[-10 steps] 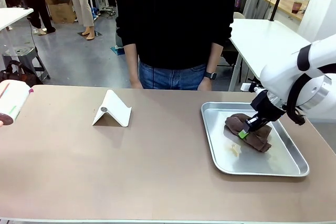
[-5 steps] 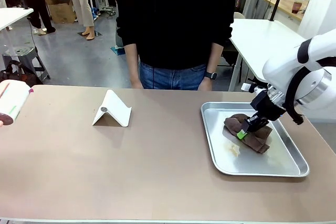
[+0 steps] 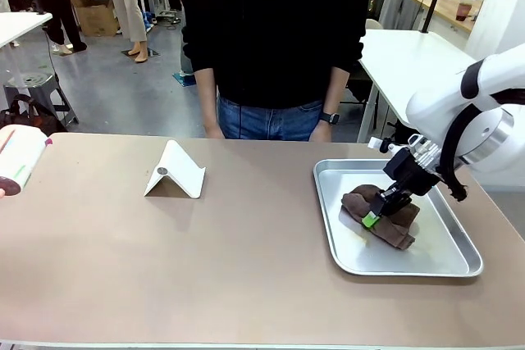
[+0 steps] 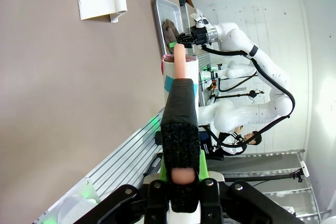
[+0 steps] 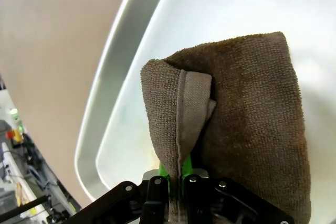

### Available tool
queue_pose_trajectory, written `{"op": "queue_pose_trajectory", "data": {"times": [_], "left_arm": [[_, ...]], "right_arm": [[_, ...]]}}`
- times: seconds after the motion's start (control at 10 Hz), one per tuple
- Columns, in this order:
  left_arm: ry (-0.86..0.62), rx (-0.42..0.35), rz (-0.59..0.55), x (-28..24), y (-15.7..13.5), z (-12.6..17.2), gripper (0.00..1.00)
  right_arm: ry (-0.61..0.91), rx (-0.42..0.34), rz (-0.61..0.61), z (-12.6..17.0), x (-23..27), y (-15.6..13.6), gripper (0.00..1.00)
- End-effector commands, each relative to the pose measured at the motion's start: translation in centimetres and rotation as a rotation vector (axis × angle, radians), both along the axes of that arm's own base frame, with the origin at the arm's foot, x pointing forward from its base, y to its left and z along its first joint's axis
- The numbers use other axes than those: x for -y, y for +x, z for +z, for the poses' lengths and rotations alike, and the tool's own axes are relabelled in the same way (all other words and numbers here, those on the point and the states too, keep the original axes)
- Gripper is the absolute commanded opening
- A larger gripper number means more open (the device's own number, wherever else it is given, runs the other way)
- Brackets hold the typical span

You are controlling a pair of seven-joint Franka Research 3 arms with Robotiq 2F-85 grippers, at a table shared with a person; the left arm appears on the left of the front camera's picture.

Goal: Clean the surface of the table.
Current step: Clean the area not pointed to by the person.

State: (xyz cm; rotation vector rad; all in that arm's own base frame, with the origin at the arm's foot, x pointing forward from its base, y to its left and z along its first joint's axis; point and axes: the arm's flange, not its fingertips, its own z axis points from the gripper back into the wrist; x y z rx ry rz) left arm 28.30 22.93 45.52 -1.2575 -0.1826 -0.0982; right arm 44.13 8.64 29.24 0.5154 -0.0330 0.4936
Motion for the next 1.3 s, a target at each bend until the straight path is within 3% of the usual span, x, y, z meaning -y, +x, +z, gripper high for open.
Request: {"op": "queue_pose_trajectory", "data": {"times": [0.0,0.3,0.7,1.2], "left_arm": [[-0.006,-0.009,0.010,0.3,-0.2,0.3,0.21],[-0.006,-0.009,0.010,0.3,-0.2,0.3,0.21],[-0.006,-0.009,0.010,0.3,-0.2,0.3,0.21],[-0.006,-0.009,0.010,0.3,-0.2,0.3,0.21]], "right_arm": [[0.062,-0.029,0.060,-0.7,-1.1,-2.5,0.09],[0.005,-0.068,0.159,-1.7,-2.7,-5.1,0.09],[-0.018,-0.023,0.175,-1.2,-2.0,-5.0,0.09],[-0.095,0.150,0.083,0.1,0.6,-4.0,0.09]]}}
